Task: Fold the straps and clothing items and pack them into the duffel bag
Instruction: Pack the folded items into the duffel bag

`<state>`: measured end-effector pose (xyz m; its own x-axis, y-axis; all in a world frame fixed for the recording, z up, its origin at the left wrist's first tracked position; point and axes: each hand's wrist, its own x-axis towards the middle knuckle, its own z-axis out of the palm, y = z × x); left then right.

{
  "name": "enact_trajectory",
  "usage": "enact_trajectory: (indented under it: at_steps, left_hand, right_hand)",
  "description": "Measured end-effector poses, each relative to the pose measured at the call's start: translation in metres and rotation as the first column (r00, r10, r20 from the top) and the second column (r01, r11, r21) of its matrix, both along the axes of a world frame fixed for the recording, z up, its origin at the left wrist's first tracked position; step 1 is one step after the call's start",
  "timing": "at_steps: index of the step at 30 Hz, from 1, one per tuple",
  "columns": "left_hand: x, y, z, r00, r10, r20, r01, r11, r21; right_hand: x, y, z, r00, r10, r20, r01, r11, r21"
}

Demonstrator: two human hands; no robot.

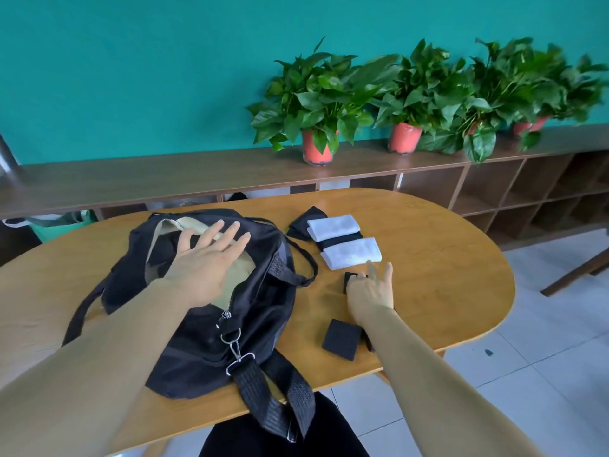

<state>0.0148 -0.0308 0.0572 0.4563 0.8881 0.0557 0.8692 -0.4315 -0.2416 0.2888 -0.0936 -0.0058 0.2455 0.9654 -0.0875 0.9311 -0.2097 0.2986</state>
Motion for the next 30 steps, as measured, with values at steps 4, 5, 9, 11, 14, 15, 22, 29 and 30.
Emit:
enact_trajectory:
  at_steps: [4, 5, 9, 11, 14, 15, 22, 29, 30]
  left_hand:
    - [-0.004, 0.006, -0.001, 1.0, 0.015, -0.014, -0.015, 1.0, 0.001]
    - [-0.006, 0.007, -0.002, 1.0, 0.019, -0.014, -0.019, 1.0, -0.001]
    - [-0.013, 0.007, -0.005, 1.0, 0.016, -0.003, -0.016, 1.0, 0.006]
    - [-0.017, 0.007, -0.006, 1.0, 0.022, -0.007, -0.022, 1.0, 0.015]
    - [-0.024, 0.007, -0.003, 0.999, 0.038, -0.027, -0.037, 0.999, 0.037]
    - [-0.027, 0.006, -0.002, 0.999, 0.046, -0.027, -0.044, 0.998, 0.046]
    - [-0.059, -0.001, 0.008, 0.993, 0.115, 0.024, -0.115, 0.992, 0.044]
    - [-0.117, -0.006, 0.007, 0.963, 0.269, 0.016, -0.268, 0.963, -0.02]
    - [-0.122, -0.006, 0.006, 0.961, 0.277, 0.014, -0.276, 0.961, -0.027]
  right_hand:
    - [-0.005, 0.007, -0.004, 0.999, 0.034, -0.019, -0.032, 0.996, 0.081]
    - [-0.007, 0.008, -0.004, 0.999, 0.046, -0.026, -0.043, 0.994, 0.1]
    - [-0.01, 0.005, -0.002, 0.997, 0.079, 0.009, -0.08, 0.991, 0.106]
    - [-0.011, 0.003, -0.002, 0.997, 0.071, 0.032, -0.074, 0.989, 0.129]
    - [-0.011, -0.001, -0.003, 0.997, 0.049, 0.064, -0.061, 0.979, 0.195]
    - [-0.012, -0.003, -0.001, 0.996, 0.042, 0.081, -0.058, 0.976, 0.211]
    - [-0.02, -0.016, 0.023, 0.992, 0.041, 0.119, -0.081, 0.931, 0.357]
    - [-0.09, 0.012, 0.047, 0.941, 0.301, 0.157, -0.324, 0.656, 0.682]
    - [-0.106, 0.016, 0.048, 0.921, 0.35, 0.168, -0.365, 0.629, 0.686]
